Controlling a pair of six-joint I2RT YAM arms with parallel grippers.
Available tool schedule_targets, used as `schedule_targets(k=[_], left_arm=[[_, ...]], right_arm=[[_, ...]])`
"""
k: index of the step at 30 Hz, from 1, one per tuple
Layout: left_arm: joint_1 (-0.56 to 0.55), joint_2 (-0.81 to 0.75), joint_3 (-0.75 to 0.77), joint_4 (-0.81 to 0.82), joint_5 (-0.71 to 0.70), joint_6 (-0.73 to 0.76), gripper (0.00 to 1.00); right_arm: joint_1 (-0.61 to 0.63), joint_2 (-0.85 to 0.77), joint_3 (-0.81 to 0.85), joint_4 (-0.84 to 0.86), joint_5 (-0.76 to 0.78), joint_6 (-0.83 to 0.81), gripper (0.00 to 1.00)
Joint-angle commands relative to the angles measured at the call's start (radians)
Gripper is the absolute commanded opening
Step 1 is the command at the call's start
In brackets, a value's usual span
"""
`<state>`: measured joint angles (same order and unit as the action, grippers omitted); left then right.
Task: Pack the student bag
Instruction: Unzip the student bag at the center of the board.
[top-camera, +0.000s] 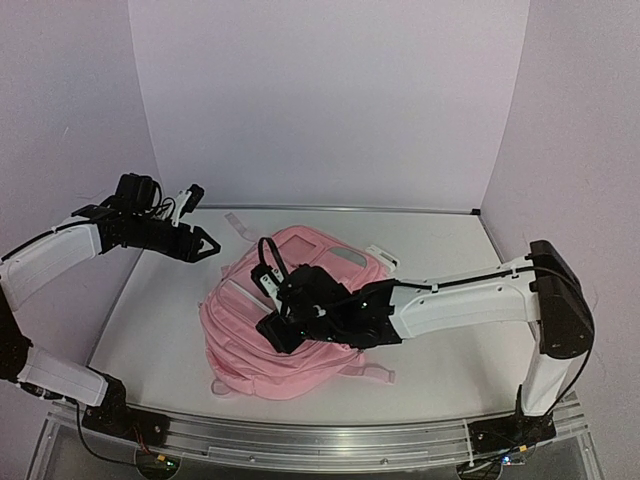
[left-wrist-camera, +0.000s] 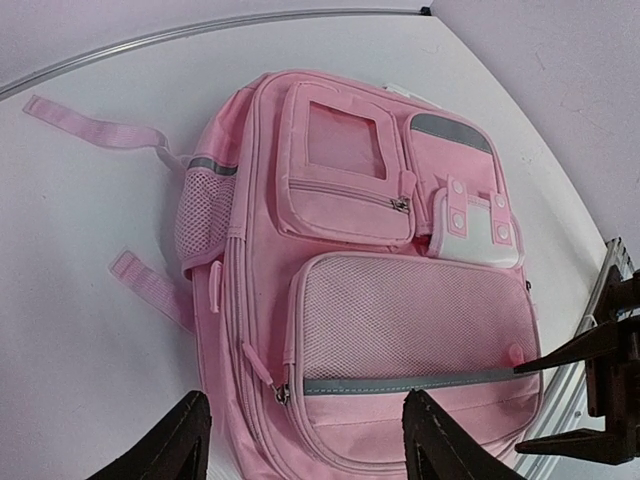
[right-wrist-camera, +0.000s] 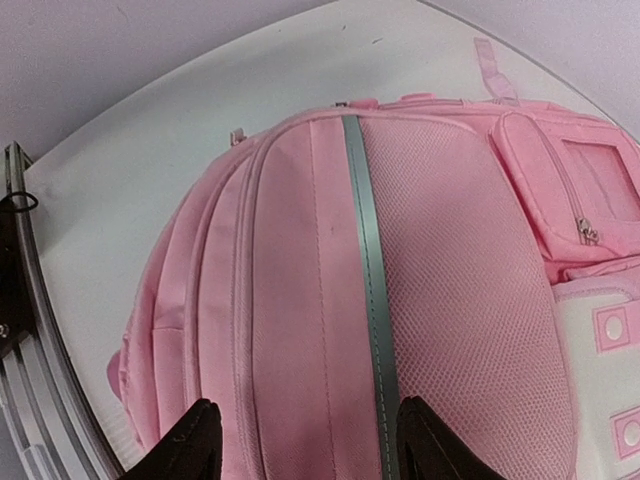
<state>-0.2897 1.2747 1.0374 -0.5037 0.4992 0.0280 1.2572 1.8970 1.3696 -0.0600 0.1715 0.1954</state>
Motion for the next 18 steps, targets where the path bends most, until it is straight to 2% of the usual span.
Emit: schedule_targets(k=[1,8,18], left_arm=[[-0.003,-0.005,0.013,0.028,0.012,0.016,0.66],[-0.005,-0.001,0.014,0.023,0.007,0.017,0.66],[-0.013,0.003,0.014,0.022,-0.003,0.020,0.66]], right_arm=[[0.001,0.052,0.052,-0.059,0.032,-0.027,0.59],[0.002,0.066,0.070,-0.068,0.046,-0.034,0.62],[0.020,0.085,0.088,-0.087,0.274,-0.030,0.48]])
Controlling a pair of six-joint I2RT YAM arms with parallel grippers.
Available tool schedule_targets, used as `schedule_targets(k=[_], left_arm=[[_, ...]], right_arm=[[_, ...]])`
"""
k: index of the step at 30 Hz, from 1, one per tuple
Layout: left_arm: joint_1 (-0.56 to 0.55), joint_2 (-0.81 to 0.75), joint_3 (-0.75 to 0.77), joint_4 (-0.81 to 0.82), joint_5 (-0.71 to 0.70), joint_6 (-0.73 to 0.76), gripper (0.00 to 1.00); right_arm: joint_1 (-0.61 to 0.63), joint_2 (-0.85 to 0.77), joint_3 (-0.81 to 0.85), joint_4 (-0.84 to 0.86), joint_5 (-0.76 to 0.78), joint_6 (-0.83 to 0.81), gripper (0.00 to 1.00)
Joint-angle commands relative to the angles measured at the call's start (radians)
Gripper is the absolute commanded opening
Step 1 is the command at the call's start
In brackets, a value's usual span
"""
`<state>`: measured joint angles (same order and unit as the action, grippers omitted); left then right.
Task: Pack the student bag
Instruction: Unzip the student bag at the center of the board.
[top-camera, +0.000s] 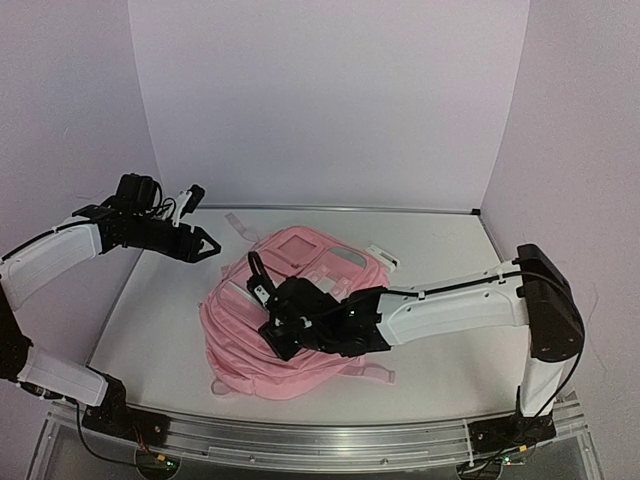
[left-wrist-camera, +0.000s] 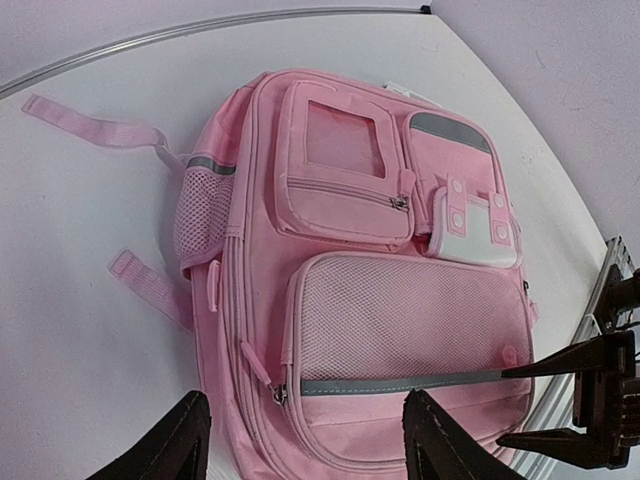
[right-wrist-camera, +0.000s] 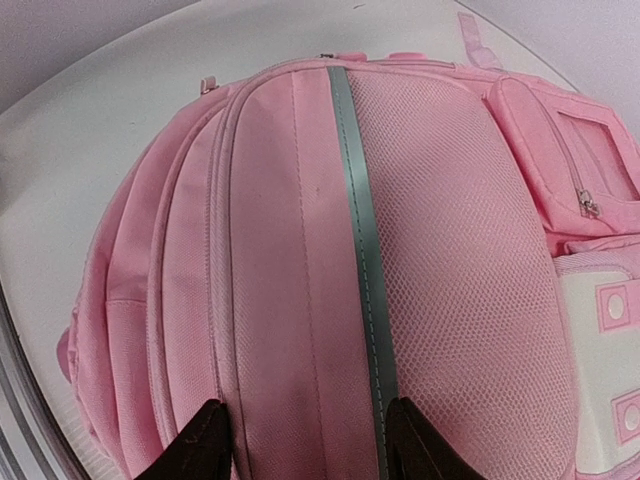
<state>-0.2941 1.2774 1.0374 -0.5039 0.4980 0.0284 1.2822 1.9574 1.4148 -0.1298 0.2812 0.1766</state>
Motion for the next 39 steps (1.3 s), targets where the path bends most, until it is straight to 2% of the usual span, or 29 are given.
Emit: schedule_targets(k=[1,4,10,14,19,26,32,39], left_arm=[[-0.012,0.001,0.014,0.020,-0.005,0.021,0.66],[-0.024,0.000,0.012,0.017,-0.010,0.028,0.66],[-0.066,0.002,0.003,0.011,0.016,0.067,0.66],[-0.107,0.000,-0.016,0.007,0.071,0.120,0.66],[-0.219,-0.009,-0.049,0.008,0.035,0.187,0.65],[-0.241,-0.049,-0.083,0.055,0.038,0.203,0.65],[-0.280,-0.052,-0.076,0.104,-0.062,0.213,0.69],[-0.325,0.010,-0.020,0.039,-0.080,0.311,0.70]], right_arm=[[-0.001,0.029,0.045,-0.017,0.187,-0.014,0.45],[0.011,0.034,0.050,-0.017,0.249,-0.019,0.33],[0.014,0.012,0.054,-0.002,0.288,-0.010,0.01],[0.014,-0.031,0.033,0.035,0.308,0.000,0.00],[0.014,-0.099,0.001,0.075,0.352,0.001,0.00],[0.014,-0.146,-0.035,0.116,0.408,0.000,0.00],[0.014,-0.165,-0.041,0.121,0.387,-0.010,0.00],[0.014,-0.180,-0.059,0.137,0.394,-0.011,0.00]])
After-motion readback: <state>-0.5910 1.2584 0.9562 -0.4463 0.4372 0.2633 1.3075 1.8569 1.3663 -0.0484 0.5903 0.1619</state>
